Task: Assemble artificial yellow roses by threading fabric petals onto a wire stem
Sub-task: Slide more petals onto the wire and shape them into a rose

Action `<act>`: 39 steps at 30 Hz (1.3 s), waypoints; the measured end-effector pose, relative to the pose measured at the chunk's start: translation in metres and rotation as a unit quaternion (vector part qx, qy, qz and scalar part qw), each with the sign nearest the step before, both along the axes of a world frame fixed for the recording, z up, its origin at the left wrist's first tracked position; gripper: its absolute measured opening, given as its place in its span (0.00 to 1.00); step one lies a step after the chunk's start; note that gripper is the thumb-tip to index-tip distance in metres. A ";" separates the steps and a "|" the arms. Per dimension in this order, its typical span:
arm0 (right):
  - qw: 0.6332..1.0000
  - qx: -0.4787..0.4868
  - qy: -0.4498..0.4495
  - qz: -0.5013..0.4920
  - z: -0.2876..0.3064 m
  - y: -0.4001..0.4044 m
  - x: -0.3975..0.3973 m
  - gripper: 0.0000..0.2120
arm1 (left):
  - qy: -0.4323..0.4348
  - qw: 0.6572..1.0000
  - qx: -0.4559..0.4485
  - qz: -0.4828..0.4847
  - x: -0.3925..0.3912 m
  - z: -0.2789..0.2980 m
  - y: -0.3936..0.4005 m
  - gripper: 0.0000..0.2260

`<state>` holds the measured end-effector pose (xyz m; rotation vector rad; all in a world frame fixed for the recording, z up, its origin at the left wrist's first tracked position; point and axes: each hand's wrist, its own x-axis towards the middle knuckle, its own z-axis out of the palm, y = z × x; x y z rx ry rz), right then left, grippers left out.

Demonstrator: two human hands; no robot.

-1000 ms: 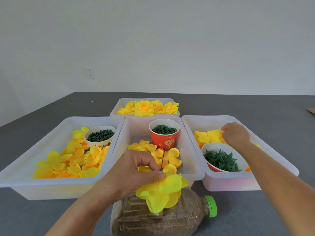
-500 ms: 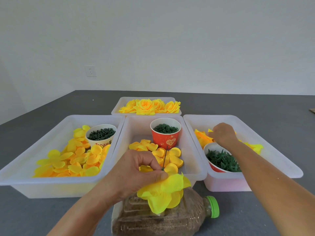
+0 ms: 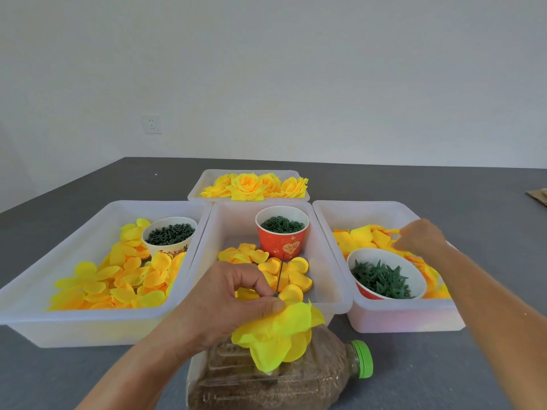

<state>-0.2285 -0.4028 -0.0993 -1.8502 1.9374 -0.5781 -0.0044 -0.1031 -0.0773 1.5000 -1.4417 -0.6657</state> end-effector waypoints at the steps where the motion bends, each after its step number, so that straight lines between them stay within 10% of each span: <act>1: 1.000 0.017 0.018 0.012 -0.004 -0.001 -0.002 0.14 | 0.000 1.000 -0.001 -0.001 0.000 0.000 0.000 0.05; 6: 0.998 -0.008 0.015 0.061 -0.017 0.001 -0.004 0.04 | -0.002 1.000 -0.004 0.004 0.000 -0.001 0.000 0.05; 11: 0.986 -0.044 -0.148 0.067 -0.018 -0.004 -0.011 0.19 | -0.002 1.000 -0.002 0.003 0.000 0.000 0.000 0.05; 23: 0.948 0.028 0.297 0.106 0.008 0.009 -0.028 0.11 | 0.003 1.000 -0.006 0.001 0.000 -0.001 0.001 0.05; 29: 0.995 -0.047 -0.073 0.049 0.014 0.004 -0.032 0.08 | 0.009 1.000 0.001 -0.001 0.000 -0.001 0.000 0.05; 39: 0.877 -0.060 -0.469 0.085 0.037 0.045 -0.006 0.07 | 0.017 1.000 0.008 0.004 -0.001 -0.002 0.000 0.05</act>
